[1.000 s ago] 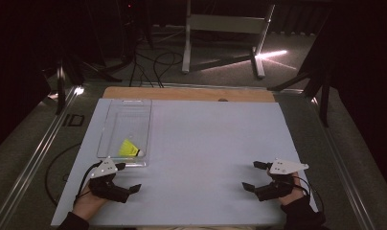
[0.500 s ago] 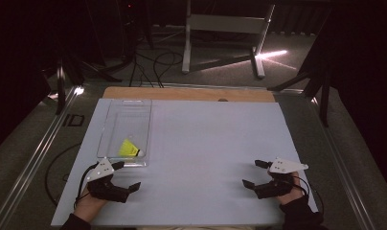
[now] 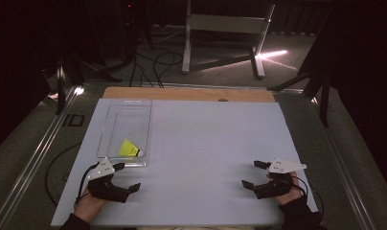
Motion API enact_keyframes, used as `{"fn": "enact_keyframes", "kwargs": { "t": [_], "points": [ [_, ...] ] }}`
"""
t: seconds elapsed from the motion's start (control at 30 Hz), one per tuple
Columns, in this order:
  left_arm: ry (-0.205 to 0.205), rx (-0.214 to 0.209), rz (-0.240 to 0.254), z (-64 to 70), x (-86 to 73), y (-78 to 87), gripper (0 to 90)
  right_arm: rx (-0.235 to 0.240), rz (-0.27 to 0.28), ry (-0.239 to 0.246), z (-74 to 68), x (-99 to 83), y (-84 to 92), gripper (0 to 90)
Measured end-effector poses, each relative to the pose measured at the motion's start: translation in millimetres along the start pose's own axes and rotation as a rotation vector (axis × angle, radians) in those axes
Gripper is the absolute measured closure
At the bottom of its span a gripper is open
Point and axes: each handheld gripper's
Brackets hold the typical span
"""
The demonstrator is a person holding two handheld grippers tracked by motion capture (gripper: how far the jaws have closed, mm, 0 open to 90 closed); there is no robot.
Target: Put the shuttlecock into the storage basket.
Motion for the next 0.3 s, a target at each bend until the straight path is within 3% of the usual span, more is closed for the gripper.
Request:
{"fn": "enact_keyframes", "kwargs": {
  "t": [0.3],
  "points": [
    [-0.003, 0.009, -0.007, -0.2, -0.2, 0.2, 0.2, -0.002, 0.013, 0.003, -0.3, 0.7, 1.4, 8.8]
  ]
}}
Point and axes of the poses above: each handheld gripper's, and its own axes: y roughly backward along the jaws, x roughly out of its top, z roughly to its right, and after that the axes turned 7 degrees about x, right-handed
